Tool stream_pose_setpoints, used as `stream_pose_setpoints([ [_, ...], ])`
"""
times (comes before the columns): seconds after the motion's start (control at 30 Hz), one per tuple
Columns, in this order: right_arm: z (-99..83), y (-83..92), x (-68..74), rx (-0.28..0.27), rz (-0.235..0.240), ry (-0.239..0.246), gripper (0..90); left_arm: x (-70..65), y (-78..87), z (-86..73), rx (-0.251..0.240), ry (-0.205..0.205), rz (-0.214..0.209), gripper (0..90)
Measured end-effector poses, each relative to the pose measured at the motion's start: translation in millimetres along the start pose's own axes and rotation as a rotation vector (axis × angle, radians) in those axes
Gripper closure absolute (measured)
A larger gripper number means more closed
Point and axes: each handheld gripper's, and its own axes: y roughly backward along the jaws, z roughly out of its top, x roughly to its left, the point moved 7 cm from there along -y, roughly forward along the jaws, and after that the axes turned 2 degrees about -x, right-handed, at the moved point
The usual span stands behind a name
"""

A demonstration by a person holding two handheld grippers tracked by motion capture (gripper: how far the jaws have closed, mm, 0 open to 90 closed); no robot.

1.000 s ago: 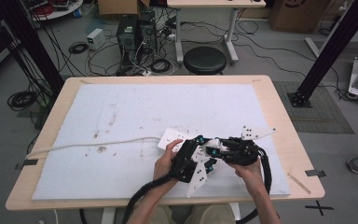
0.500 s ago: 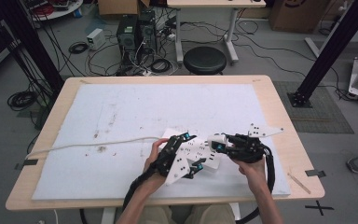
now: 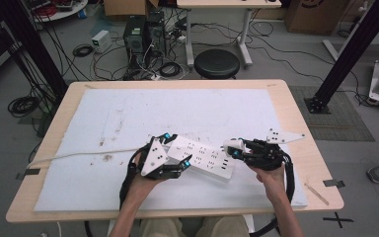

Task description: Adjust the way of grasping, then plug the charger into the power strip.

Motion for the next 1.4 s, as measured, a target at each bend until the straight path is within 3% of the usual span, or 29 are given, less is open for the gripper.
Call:
stream_pose_setpoints([
  [0.1, 0.3, 0.0, 0.3, 0.005, -0.005, 0.003, 62.7, 13.8, 10.0, -6.0, 0.031, 0.058, 0.017, 25.1],
  [0.13, 0.3, 0.0, 0.3, 0.005, -0.005, 0.003, 62.7, 13.8, 10.0, -6.0, 0.031, 0.058, 0.017, 25.1],
  [0.33, -0.9, 0.7, -1.4, 0.026, -0.019, 0.014, 62.7, 45.4, 35.8, -18.3, 0.042, 0.138, 0.13, 25.1],
  [0.47, -1.0, 1.5, -1.6, 0.035, -0.023, 0.012, 62.7, 61.6, 51.7, -26.5, 0.037, 0.182, 0.183, 25.1],
  [0.7, -1.3, 1.0, -2.5, 0.048, -0.021, 0.017, 62.7, 77.3, 74.0, -37.2, 0.073, 0.223, 0.24, 25.2],
  [0.8, -1.3, -2.1, -2.6, 0.093, -0.029, 0.032, 62.8, 79.1, 76.6, -39.4, 0.079, 0.227, 0.249, 25.1],
  [0.87, -1.3, -2.1, -2.6, 0.093, -0.029, 0.032, 62.8, 84.2, 83.4, -45.5, 0.083, 0.244, 0.267, 25.1],
  [0.93, -0.1, -8.4, -3.5, 0.156, -0.036, 0.049, 62.7, 87.7, 87.2, -50.2, 0.085, 0.253, 0.281, 24.5],
  [1.03, 0.4, -12.9, -6.9, 0.199, -0.042, 0.053, 62.7, 92.0, 92.2, -57.5, 0.09, 0.245, 0.288, 22.5],
  [1.4, 8.9, -18.7, -12.1, 0.26, -0.053, 0.057, 62.8, 109.1, 109.8, -70.5, 0.057, 0.268, 0.342, 22.2],
])
